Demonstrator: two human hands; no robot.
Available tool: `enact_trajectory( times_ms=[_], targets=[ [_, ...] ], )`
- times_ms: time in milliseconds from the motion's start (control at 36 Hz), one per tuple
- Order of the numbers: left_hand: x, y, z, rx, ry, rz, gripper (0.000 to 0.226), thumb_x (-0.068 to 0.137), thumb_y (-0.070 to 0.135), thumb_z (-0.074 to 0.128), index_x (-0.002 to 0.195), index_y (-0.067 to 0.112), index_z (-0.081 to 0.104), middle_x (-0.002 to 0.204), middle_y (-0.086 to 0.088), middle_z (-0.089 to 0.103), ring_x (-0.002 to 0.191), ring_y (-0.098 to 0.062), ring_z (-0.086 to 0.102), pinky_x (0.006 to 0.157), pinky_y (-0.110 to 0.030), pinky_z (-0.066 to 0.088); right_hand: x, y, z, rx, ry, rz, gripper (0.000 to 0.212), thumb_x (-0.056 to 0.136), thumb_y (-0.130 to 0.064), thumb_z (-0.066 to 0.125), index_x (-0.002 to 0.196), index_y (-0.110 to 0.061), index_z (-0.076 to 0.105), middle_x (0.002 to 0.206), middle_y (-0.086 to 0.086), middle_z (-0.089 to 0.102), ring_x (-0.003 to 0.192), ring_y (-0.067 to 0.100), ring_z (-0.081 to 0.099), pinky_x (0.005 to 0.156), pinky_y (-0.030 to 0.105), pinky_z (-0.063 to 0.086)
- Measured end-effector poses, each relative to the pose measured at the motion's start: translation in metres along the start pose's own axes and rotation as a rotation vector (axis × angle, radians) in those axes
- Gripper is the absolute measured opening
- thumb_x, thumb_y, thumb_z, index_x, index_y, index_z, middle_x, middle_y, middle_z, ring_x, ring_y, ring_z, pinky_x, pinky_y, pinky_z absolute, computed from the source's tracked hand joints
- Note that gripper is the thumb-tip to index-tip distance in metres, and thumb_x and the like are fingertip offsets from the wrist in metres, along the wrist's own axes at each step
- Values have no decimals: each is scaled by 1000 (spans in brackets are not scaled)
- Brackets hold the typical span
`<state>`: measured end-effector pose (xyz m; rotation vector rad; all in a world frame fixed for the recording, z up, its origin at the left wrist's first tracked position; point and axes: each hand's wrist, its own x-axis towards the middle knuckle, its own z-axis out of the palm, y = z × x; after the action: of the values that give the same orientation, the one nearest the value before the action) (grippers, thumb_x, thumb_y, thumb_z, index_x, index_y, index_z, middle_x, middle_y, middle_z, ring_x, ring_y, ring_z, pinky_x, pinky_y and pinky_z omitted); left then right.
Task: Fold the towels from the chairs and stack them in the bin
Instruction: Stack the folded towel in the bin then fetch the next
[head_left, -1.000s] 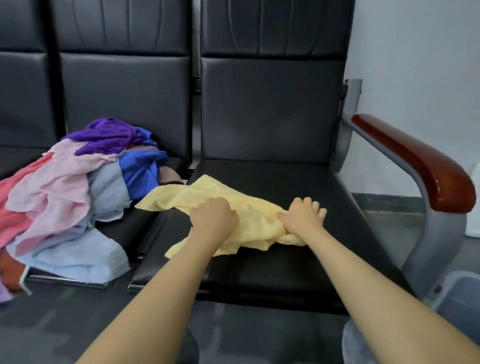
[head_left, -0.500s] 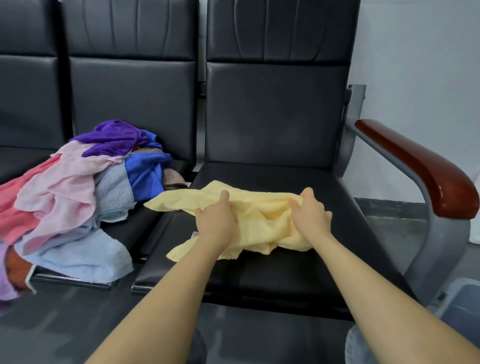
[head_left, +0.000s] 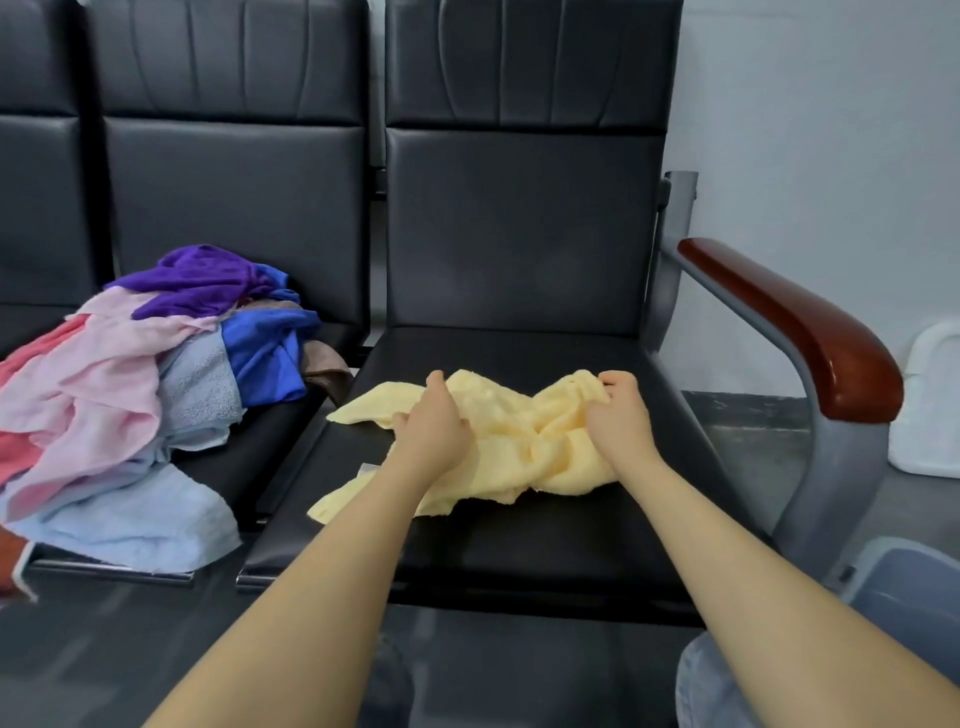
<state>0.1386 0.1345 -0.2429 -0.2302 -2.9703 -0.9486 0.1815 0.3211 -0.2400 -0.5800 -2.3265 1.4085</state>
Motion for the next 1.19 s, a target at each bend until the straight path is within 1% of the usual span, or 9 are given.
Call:
enact_trajectory(
  times_ms=[111,222,361,639,778,889,972,1083,1194],
  targets=[
    [2,-8,5,255,-48,-113,44,95,40,44,126,8,43,125,-9,48,119,-31,45,101,-41,28,-1,7,0,-153,-41,-32,33,97,-14,42,130,-15,41,110,3,53,99,20,51,82,34,45],
    [1,-11,13,334,-32,-114,59,91,53,47,128,8,44,129,-10,47,123,-32,43,103,-41,28,1,12,1,-463,-6,48,16,95,-14,43,108,-10,49,90,2,52,86,20,48,97,41,37],
    [-3,-9,17,367,47,-147,57,91,53,47,125,7,42,128,-10,47,120,-29,45,99,-37,32,1,17,1,-623,36,83,26,98,-32,40,90,-14,57,78,-1,53,79,19,47,96,42,31],
    [0,-13,18,345,100,-160,27,96,27,41,117,10,44,122,-9,50,113,-30,43,98,-39,28,-5,2,-1,-187,155,-108,34,99,-36,43,73,-15,40,72,-1,46,69,15,45,75,36,39],
    [0,-14,13,411,202,-48,17,94,19,41,105,13,53,110,-5,53,104,-27,47,89,-35,30,-10,-11,-3,61,120,-101,15,94,-16,41,91,-6,51,80,0,47,68,10,42,57,26,35],
    [1,-17,2,373,287,76,20,95,16,41,108,13,55,106,-4,50,94,-24,51,72,-29,33,-10,-19,-1,96,113,-130,16,92,-8,39,94,-6,54,87,1,52,75,12,47,65,26,40],
    [-1,-21,-1,362,256,95,28,95,12,40,117,16,57,110,-5,49,93,-23,49,71,-29,36,-9,-14,2,66,171,-212,19,96,-15,42,96,-11,60,94,2,59,85,15,56,72,27,48],
    [-6,-26,3,278,161,-58,33,96,27,45,125,13,41,120,-8,44,101,-28,53,79,-35,39,-15,-9,1,49,204,-283,24,100,-26,41,89,-17,60,83,-2,61,79,11,57,70,31,49],
    [-11,-29,6,396,187,-207,62,84,58,57,118,9,40,121,-8,45,109,-27,49,86,-34,39,-21,-12,4,-63,201,-310,31,101,-31,37,81,-13,53,77,2,56,68,7,48,59,29,39]
  ],
)
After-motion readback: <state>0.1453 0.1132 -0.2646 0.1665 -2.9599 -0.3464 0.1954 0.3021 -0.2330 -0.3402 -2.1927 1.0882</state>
